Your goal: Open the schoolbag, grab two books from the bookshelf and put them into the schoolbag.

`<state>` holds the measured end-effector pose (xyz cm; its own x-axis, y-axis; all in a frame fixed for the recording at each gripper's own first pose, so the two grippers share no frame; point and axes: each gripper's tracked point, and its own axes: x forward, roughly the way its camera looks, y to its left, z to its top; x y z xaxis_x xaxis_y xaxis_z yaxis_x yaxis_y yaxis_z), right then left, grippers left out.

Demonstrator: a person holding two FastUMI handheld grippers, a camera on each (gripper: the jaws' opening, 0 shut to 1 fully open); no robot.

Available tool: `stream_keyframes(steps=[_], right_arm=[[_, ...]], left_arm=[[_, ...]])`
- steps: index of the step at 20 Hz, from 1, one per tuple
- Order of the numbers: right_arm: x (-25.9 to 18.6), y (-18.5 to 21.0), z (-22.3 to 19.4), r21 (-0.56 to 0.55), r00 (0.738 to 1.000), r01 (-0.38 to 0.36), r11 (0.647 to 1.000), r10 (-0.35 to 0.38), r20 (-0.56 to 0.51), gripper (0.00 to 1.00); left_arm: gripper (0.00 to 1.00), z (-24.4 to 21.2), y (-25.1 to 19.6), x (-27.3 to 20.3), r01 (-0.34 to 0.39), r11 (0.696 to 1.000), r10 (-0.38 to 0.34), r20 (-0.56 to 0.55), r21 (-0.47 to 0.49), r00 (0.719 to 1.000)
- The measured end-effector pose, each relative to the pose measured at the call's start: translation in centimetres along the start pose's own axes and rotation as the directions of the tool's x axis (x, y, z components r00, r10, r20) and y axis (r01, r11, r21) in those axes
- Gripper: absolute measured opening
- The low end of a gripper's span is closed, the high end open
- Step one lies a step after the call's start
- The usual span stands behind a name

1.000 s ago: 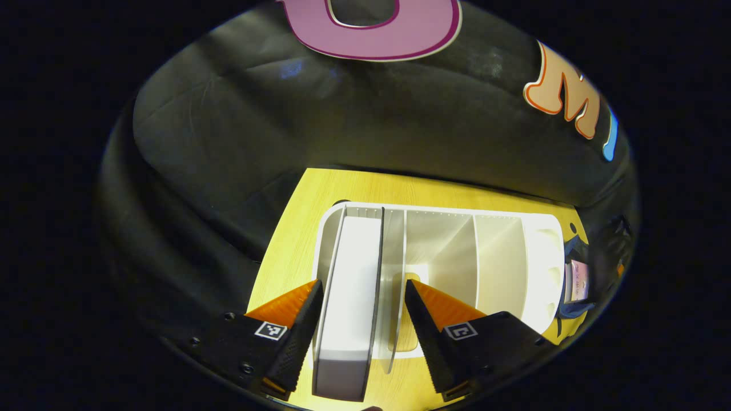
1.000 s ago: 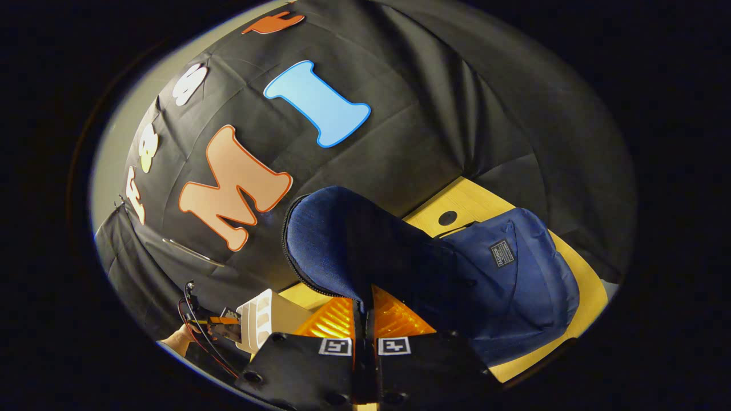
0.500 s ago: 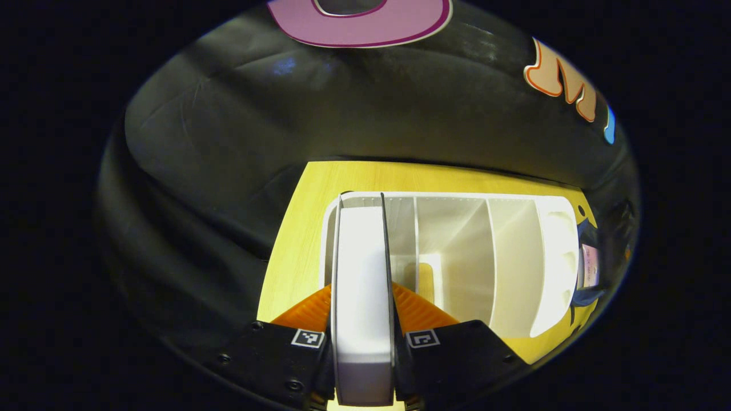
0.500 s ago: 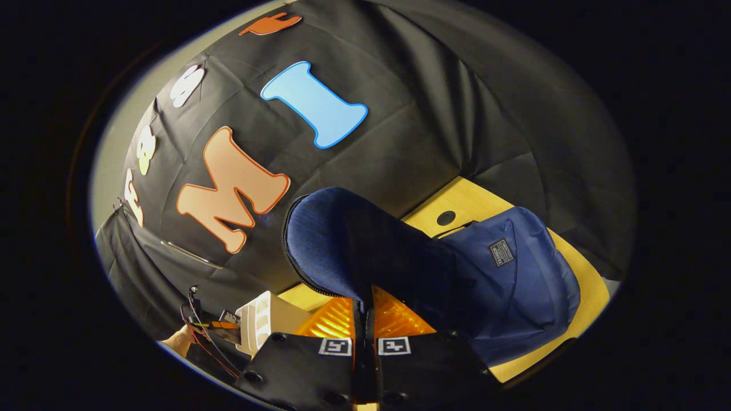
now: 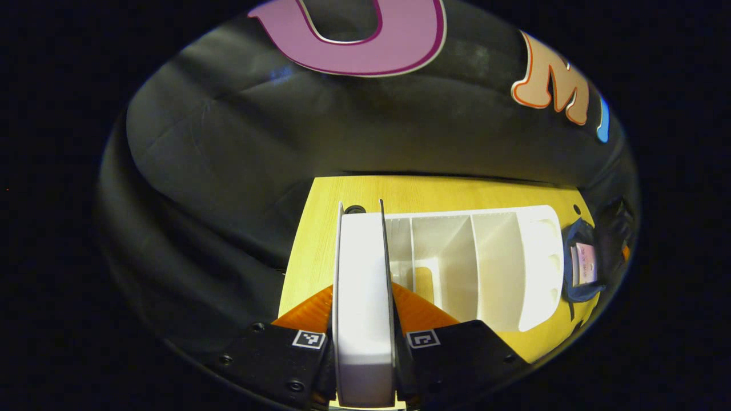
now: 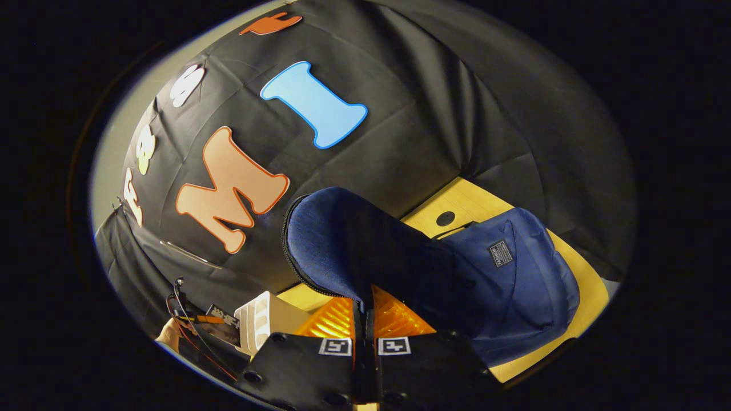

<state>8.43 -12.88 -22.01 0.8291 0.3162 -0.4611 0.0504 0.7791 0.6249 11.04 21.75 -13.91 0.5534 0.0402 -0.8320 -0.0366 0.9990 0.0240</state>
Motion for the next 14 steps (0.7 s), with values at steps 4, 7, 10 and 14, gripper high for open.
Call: stream_keyframes(steps=[4,7,10,14], right_arm=[[0.0,0.0,0.1,-0.003,1.0,0.0,1.0,0.0,0.0,0.03],[-0.1,0.0,0.1,0.002,1.0,-0.002,1.0,0.002,-0.001,0.02],[0.0,0.0,0.2,0.002,1.0,-0.003,1.0,0.003,-0.002,0.03],[0.0,0.1,0.1,0.001,1.0,-0.005,1.0,0.005,-0.01,0.03]], left_arm=[[0.37,1.5,0.5,-2.6,0.038,0.994,-0.036,0.019,-0.102,0.999],[0.36,2.6,0.9,-3.2,0.089,0.979,-0.079,0.061,-0.186,0.995],[0.36,3.4,1.4,-4.3,0.116,0.961,-0.097,0.086,-0.252,0.992],[0.36,4.5,1.8,-5.5,0.192,0.915,-0.149,0.145,-0.354,0.978]])
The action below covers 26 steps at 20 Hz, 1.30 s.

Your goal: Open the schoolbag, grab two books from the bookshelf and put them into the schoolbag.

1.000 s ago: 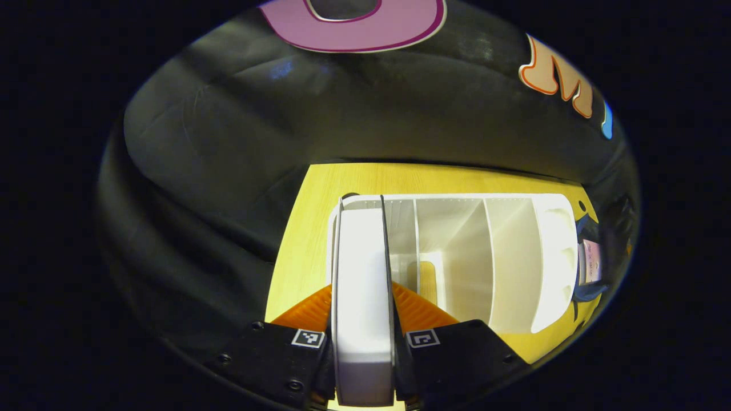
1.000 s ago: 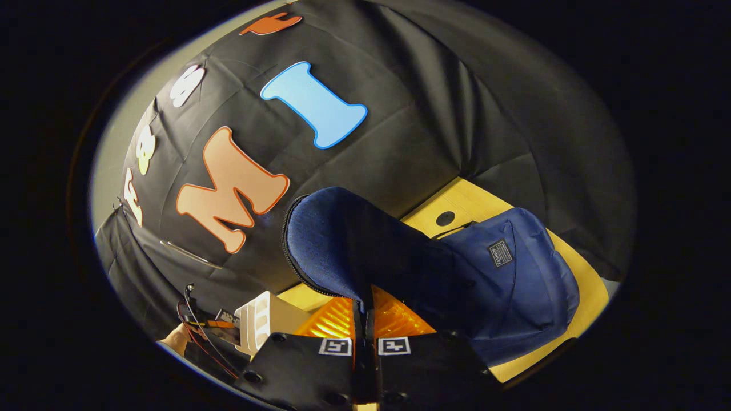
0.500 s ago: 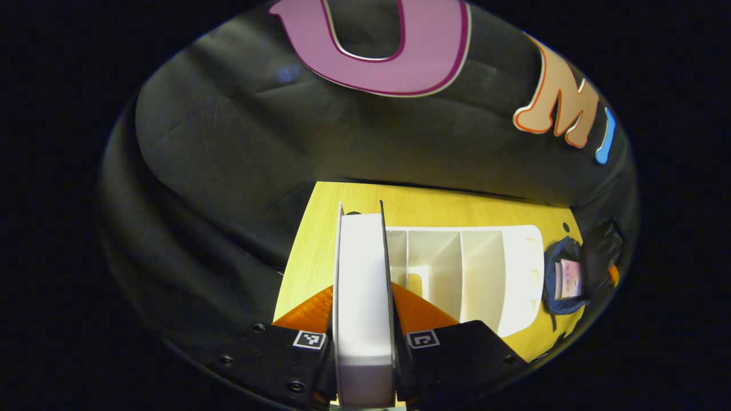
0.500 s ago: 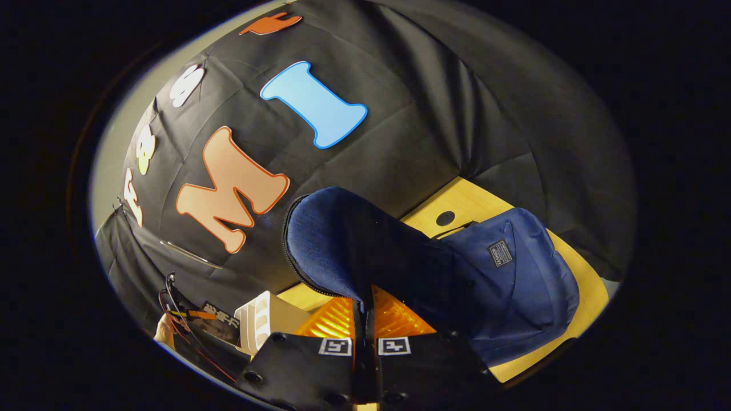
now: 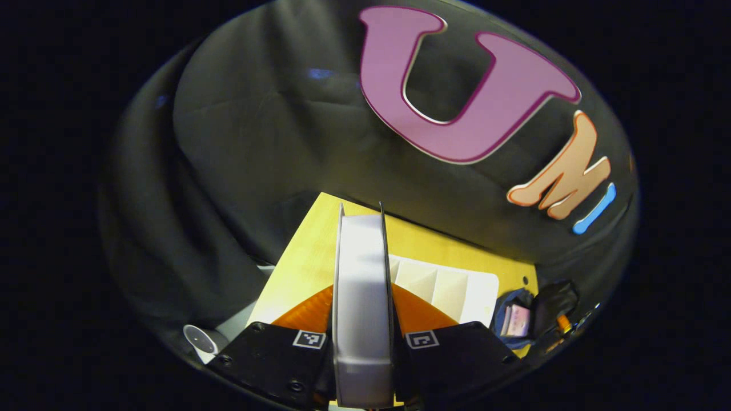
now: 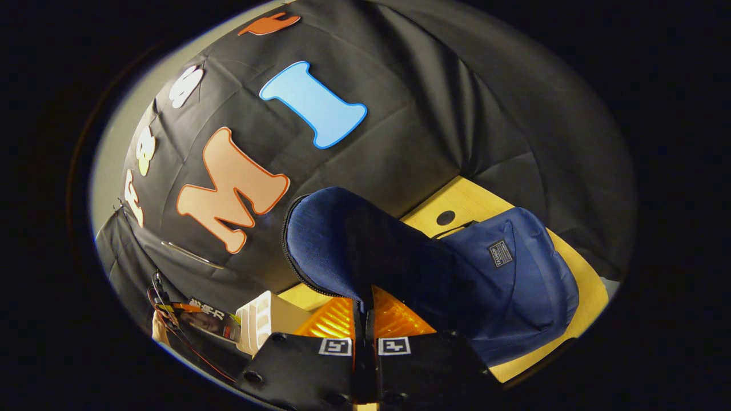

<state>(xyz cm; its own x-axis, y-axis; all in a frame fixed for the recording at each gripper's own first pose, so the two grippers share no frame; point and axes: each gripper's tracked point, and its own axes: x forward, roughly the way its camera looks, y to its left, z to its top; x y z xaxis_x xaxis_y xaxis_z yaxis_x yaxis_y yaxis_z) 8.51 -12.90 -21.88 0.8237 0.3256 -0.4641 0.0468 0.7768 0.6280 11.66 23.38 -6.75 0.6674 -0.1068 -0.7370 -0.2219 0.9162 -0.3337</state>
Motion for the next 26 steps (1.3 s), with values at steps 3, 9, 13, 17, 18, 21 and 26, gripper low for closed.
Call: stream_keyframes(steps=[3,9,13,17,18,21,26], right_arm=[[0.1,0.0,0.0,-0.011,1.0,0.0,1.0,0.0,-0.008,0.04],[0.2,0.2,0.0,-0.026,1.0,-0.007,1.0,0.006,-0.028,0.03],[0.3,0.3,0.0,-0.03,0.999,-0.015,0.999,0.014,-0.035,0.03],[0.3,0.3,0.1,-0.028,0.999,-0.026,0.999,0.025,-0.039,0.03],[0.3,0.3,0.2,-0.028,0.999,-0.029,0.999,0.028,-0.039,0.03],[0.3,0.3,0.2,-0.024,0.998,-0.039,0.999,0.038,-0.04,0.04],[0.2,0.3,0.3,-0.018,0.998,-0.053,0.998,0.053,-0.04,0.04]], left_arm=[[0.36,0.0,-0.9,0.1,0.069,0.995,-0.068,0.018,-0.079,0.998],[0.36,-0.7,-3.8,-0.5,0.247,0.935,-0.241,0.054,-0.257,0.969],[0.36,-1.4,-7.5,0.1,0.35,0.86,-0.349,0.073,-0.372,0.934],[0.36,-2.2,-11.0,0.7,0.399,0.824,-0.403,0.078,-0.403,0.912],[0.36,-2.5,-12.0,1.2,0.407,0.819,-0.414,0.077,-0.405,0.907],[0.36,-3.5,-15.3,1.9,0.439,0.801,-0.453,0.068,-0.407,0.889],[0.36,-7.7,-21.2,4.0,0.477,0.771,-0.52,0.015,-0.422,0.854]])
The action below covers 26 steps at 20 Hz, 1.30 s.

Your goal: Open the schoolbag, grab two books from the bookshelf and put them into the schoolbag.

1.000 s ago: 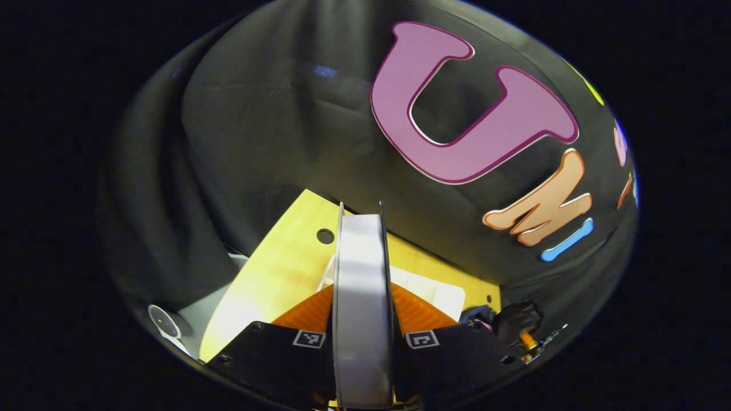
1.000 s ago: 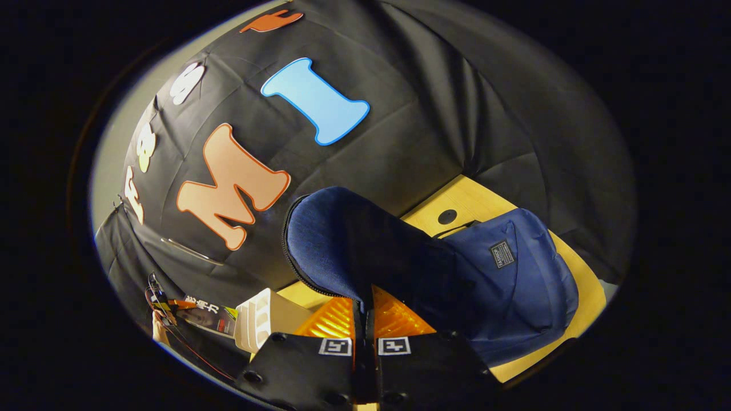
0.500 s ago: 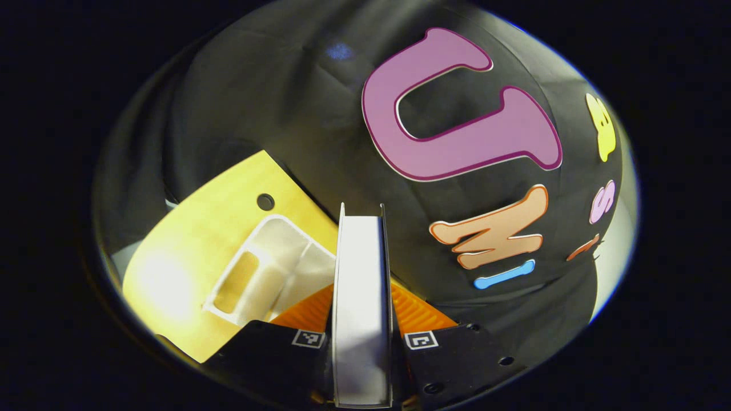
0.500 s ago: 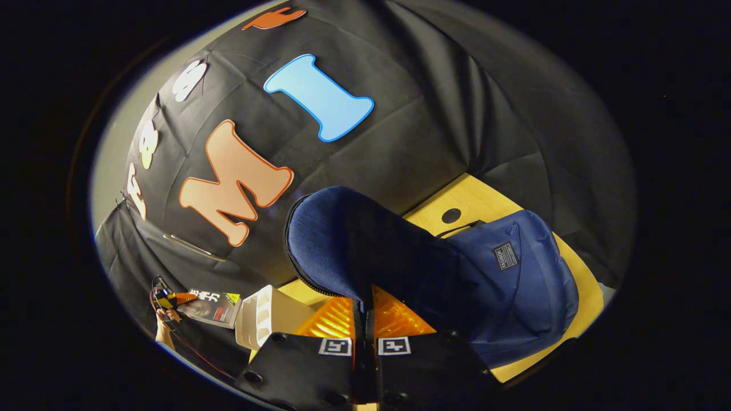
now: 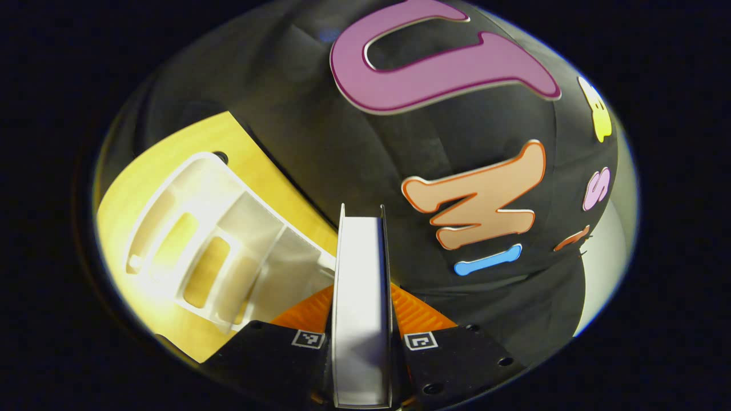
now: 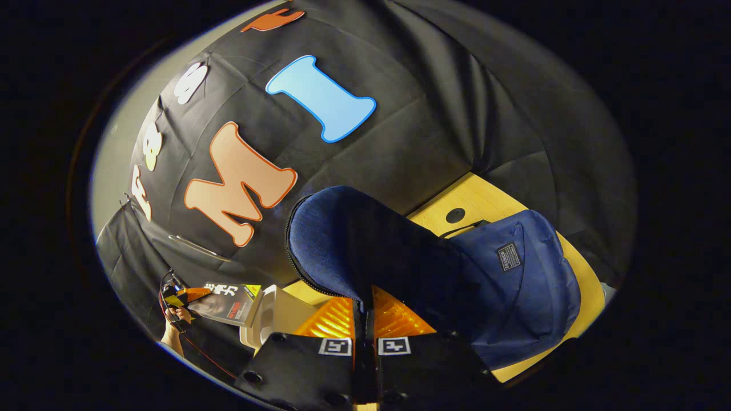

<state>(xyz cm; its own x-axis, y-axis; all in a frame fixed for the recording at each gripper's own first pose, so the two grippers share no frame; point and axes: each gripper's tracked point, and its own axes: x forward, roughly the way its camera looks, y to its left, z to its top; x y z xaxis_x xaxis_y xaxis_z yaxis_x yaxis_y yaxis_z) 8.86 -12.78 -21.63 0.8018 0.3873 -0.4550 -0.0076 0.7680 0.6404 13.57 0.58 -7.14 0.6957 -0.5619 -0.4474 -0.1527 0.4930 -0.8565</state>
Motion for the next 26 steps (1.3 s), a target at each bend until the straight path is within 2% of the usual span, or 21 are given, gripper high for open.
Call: stream_keyframes(steps=[14,19,26], right_arm=[[-0.8,-0.4,0.3,0.021,0.999,-0.036,0.999,0.036,0.007,0.03],[-1.2,-0.7,0.4,0.025,0.999,-0.051,0.998,0.051,0.003,0.04],[-1.3,-0.8,0.6,0.019,0.996,-0.087,0.996,0.087,-0.014,0.04]], left_arm=[[0.36,-15.6,-4.5,13.8,0.034,0.999,-0.031,-0.206,0.008,0.978],[0.36,-19.2,-4.8,18.1,0.039,0.999,-0.041,-0.198,-0.01,0.979],[0.36,-25.0,-6.4,22.6,0.037,0.996,-0.057,-0.255,-0.086,0.965]])
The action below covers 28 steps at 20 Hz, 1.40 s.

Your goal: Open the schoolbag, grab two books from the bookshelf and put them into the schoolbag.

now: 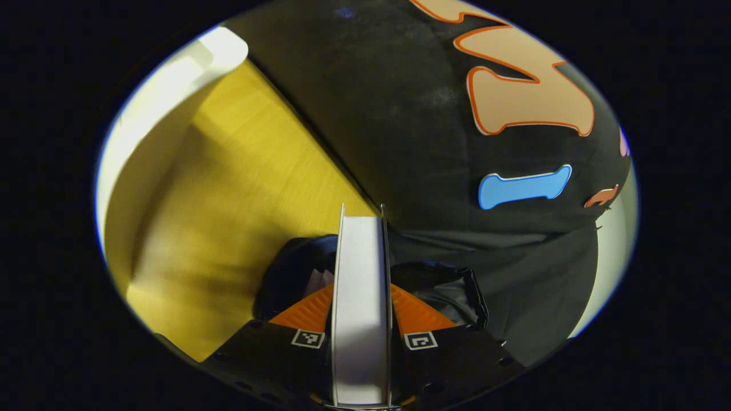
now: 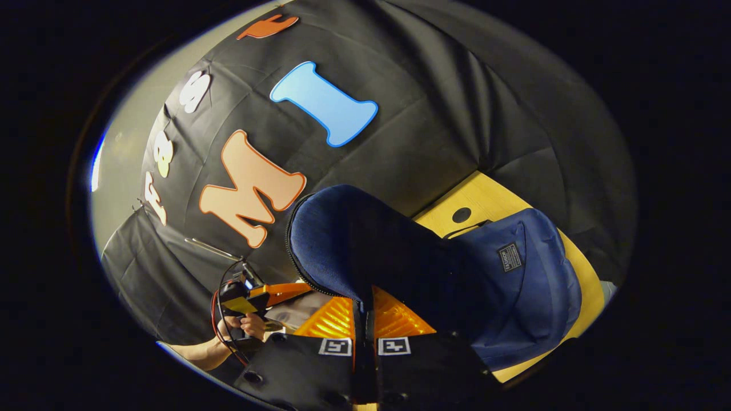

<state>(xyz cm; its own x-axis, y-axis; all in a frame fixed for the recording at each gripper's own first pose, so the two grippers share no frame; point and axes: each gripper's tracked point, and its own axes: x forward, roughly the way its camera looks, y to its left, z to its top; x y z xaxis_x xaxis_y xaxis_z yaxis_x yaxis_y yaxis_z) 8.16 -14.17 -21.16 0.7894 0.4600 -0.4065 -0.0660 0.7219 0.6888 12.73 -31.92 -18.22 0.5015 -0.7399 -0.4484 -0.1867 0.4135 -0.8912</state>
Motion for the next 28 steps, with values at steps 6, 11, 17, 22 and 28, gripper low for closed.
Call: stream_keyframes(steps=[6,11,17,22,28], right_arm=[[-0.2,0.2,0.2,-0.009,0.999,-0.042,0.999,0.042,0.004,0.03],[-0.1,0.4,-0.1,-0.007,0.998,-0.069,0.998,0.069,-0.002,0.03],[0.9,1.1,-1.3,-0.013,0.995,-0.09,0.996,0.089,-0.031,0.03],[1.5,1.1,-1.4,-0.01,0.996,-0.084,0.996,0.084,-0.035,0.03],[1.2,0.2,-1.6,-0.011,0.997,-0.063,0.998,0.062,-0.036,0.03]], left_arm=[[0.36,-4.1,-0.4,5.2,-0.004,0.999,0.002,-0.047,-0.041,0.999],[0.38,-7.3,-1.2,8.3,0.009,0.999,-0.013,-0.069,-0.047,0.998],[0.36,-10.7,-0.9,11.3,0.001,0.998,-0.008,-0.107,-0.064,0.994],[0.39,-11.5,0.1,12.1,-0.024,0.986,0.0,-0.143,-0.168,0.99],[0.74,-12.6,3.8,10.9,-0.206,0.97,0.176,-0.215,-0.126,0.961]])
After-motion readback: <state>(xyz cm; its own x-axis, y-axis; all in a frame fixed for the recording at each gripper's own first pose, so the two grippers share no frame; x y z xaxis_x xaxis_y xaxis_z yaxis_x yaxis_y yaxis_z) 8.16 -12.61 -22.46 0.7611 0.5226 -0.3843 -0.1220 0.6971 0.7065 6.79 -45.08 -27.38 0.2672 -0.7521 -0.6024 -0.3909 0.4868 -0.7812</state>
